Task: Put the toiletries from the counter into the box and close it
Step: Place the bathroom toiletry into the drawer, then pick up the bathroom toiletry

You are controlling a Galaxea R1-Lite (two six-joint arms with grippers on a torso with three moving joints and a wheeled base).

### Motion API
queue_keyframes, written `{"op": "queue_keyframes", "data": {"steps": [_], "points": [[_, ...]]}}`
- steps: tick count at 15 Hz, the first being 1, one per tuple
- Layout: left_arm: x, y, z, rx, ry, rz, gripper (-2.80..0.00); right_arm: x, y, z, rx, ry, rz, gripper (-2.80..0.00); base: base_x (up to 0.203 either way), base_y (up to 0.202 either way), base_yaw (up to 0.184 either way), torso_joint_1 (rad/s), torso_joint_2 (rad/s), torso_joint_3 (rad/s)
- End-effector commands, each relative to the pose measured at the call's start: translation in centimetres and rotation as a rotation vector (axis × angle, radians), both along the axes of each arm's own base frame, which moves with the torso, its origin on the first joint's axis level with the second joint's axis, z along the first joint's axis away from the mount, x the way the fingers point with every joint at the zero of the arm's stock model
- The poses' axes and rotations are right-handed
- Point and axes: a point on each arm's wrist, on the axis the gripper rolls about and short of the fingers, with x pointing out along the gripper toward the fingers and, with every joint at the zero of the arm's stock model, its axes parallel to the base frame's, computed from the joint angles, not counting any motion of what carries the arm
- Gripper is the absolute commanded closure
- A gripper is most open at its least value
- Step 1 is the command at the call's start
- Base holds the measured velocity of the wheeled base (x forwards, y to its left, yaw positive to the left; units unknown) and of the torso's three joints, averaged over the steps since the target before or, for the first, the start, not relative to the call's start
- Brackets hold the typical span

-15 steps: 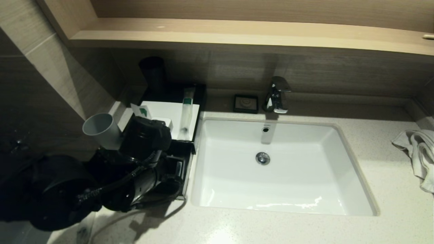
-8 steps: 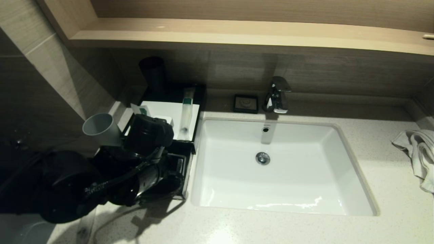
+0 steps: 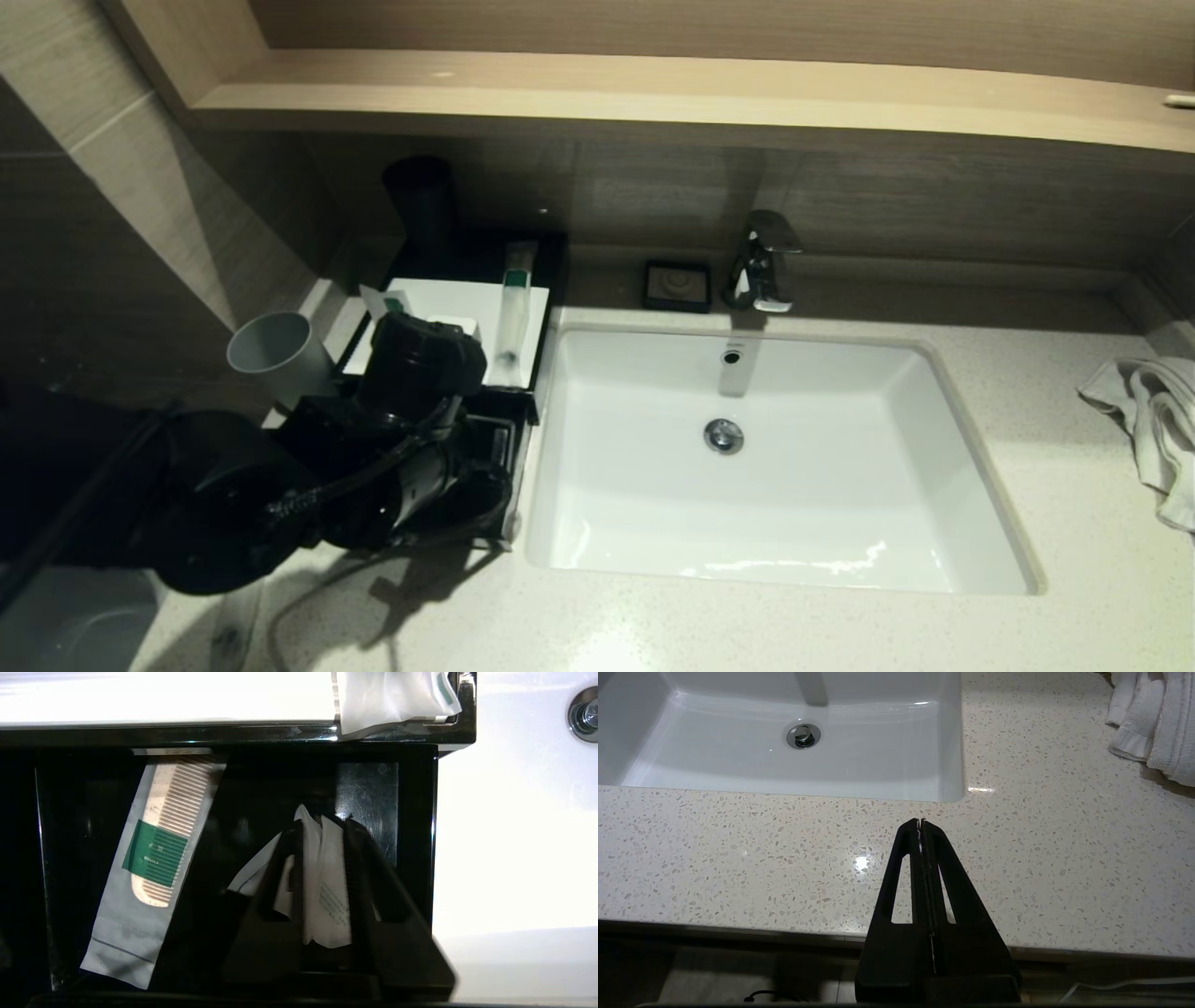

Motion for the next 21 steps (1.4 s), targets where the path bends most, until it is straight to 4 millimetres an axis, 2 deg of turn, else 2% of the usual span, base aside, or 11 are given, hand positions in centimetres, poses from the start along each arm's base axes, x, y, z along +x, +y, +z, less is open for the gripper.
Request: {"op": "queue_keyframes", "data": {"steps": [1, 4, 8, 13, 14, 18, 21], "points": [[0.2, -0.1, -0.1, -0.001, -0.004, 0.003, -2.8, 0.0, 0.0, 0.0, -0.001, 0.0, 0.002, 0.0, 0.0, 0.0, 0.0, 0.0, 0.0, 0.0], [-0.2, 0.1, 0.6, -0.015, -0.025, 0.003, -2.8, 0.0, 0.0, 0.0, -0.001, 0.0, 0.0, 0.0, 0.0, 0.0, 0.0, 0.0, 0.0, 0.0], [-1.5, 1.1, 2.8, -0.049, -0.078, -0.002, -2.8, 0.0, 0.0, 0.0, -0.001, 0.0, 0.001, 0.0, 0.0, 0.0, 0.0, 0.0, 0.0, 0.0], [-2.9, 2.1, 3.0, -0.037, -0.064, -0.003, -2.8, 0.0, 0.0, 0.0, -0.001, 0.0, 0.0, 0.0, 0.0, 0.0, 0.0, 0.0, 0.0, 0.0], [-2.9, 2.1, 3.0, -0.039, -0.066, -0.003, 0.0, 0.0, 0.0, 0.0, -0.001, 0.0, 0.0, 0.0, 0.0, 0.0, 0.0, 0.0, 0.0, 0.0], [-2.8, 2.2, 3.5, -0.048, -0.08, 0.005, 0.0, 0.0, 0.0, 0.0, -0.001, 0.0, 0.002, 0.0, 0.0, 0.0, 0.0, 0.0, 0.0, 0.0], [-1.0, 3.4, 4.0, -0.055, -0.1, 0.075, 0.0, 0.0, 0.0, 0.0, -0.001, 0.0, 0.002, 0.0, 0.0, 0.0, 0.0, 0.0, 0.0, 0.0]]}}
